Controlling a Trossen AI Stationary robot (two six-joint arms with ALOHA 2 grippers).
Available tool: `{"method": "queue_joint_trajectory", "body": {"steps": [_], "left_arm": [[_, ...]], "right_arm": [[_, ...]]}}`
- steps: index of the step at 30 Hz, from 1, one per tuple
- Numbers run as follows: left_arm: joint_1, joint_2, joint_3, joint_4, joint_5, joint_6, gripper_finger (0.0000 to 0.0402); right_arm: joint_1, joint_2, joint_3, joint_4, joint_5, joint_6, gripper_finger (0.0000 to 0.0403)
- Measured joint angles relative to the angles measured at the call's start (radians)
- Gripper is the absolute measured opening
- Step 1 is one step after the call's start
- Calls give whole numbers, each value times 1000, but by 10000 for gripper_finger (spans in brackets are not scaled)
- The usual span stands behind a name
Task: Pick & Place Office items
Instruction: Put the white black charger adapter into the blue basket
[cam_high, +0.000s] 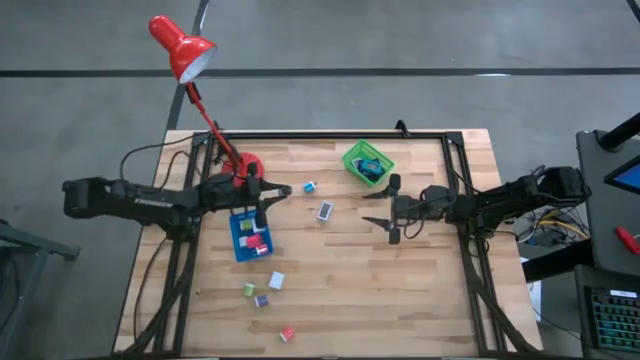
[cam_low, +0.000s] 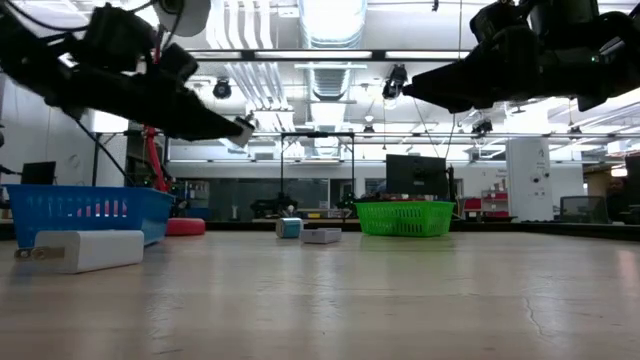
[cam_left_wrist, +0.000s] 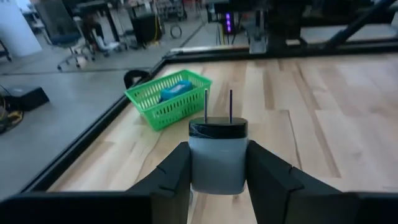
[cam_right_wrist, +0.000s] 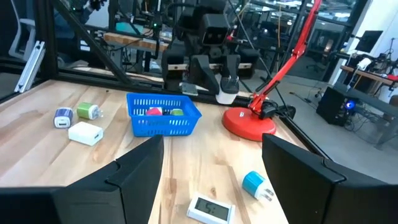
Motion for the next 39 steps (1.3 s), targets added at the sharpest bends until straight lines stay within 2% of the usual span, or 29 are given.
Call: {"method": "queue_joint_trajectory", "body": {"steps": [9, 22, 32, 39], "left_arm": [[-14, -71, -128, 151, 7, -10, 118], [-65, -113, -177, 175, 64, -17, 118], [-87, -113, -176, 108, 90, -62, 118], [-126, -114, -119, -46, 72, -102, 118]], "right_arm": [[0, 0, 0, 25, 0, 52, 263], [0, 0, 0, 14, 0, 106, 263], [0, 0, -2, 14, 1, 109, 263], [0, 0, -11, 13, 1, 109, 262]]}}
